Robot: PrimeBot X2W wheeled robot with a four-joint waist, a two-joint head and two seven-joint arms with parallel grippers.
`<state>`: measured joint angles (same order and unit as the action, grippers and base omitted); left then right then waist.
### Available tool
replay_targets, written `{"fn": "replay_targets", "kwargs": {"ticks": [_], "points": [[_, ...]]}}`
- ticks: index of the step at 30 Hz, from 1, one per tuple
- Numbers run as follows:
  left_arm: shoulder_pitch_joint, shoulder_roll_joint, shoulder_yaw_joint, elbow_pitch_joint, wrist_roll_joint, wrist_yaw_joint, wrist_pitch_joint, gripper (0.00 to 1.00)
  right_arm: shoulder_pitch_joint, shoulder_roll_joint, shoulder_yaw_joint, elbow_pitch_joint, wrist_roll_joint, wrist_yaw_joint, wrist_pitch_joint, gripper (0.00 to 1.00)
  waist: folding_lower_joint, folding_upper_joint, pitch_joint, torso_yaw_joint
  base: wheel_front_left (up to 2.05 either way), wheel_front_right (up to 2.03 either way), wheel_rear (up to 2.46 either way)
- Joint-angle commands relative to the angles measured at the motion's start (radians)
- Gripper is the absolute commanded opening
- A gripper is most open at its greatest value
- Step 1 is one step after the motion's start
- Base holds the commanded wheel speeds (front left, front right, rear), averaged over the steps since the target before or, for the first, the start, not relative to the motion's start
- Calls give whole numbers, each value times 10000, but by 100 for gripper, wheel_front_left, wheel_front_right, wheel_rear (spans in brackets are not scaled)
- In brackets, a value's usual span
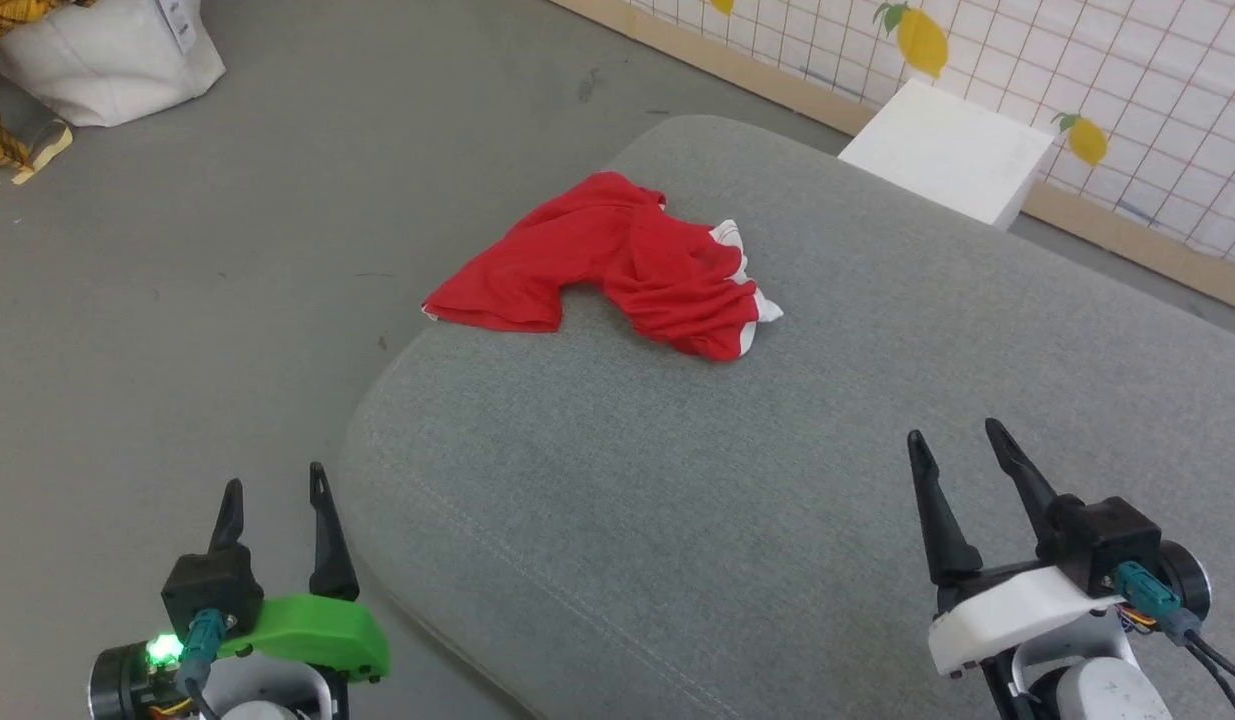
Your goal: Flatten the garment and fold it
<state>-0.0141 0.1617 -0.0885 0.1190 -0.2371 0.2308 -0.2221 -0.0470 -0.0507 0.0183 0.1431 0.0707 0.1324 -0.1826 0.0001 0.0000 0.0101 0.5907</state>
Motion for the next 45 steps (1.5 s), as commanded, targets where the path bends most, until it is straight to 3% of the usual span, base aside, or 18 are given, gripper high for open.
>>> {"fn": "replay_targets", "kwargs": {"ticks": [1,6,14,23,25,32,37,44,45], "points": [[-147,141,12,-28,-164,50,-113,100,-246,4,19,-6,12,-17,-73,100,-1,0,209,-148,0,0,0],[-1078,471,190,-198,-496,-214,-111,100,-713,5,142,-320,-342,-17,117,100,-1,0,1279,-924,0,0,0],[-3829,1618,894,155,-1441,-1180,955,100,-1660,5,300,-937,-825,-17,346,100,-1,0,3654,-3016,0,0,0],[-6593,3313,1442,987,-2748,-2379,3465,100,-2552,5,483,-952,-729,-17,10,100,-1,0,5852,-4945,0,0,0],[-6958,3449,1622,1140,-3325,-2506,4287,100,-2758,5,524,-884,-613,-17,-110,100,-1,0,6240,-5329,0,0,0],[-7168,4032,2182,2048,-4363,-2025,6669,100,-3071,5,639,-514,-43,-17,-546,100,-1,0,7008,-6386,0,0,0],[-6862,3846,2389,2614,-4924,-1538,7702,100,-3137,5,580,-240,91,-17,-699,100,-1,0,7158,-6632,0,0,0],[-6021,3437,2176,3019,-5671,-863,9944,100,-3179,5,435,-31,141,-17,-775,100,-1,0,6667,-6487,0,0,0],[-5908,3422,2117,2974,-5700,-821,10148,60,-3166,5,420,2,133,-17,-778,100,-1,0,6555,-6442,0,0,0]]}}
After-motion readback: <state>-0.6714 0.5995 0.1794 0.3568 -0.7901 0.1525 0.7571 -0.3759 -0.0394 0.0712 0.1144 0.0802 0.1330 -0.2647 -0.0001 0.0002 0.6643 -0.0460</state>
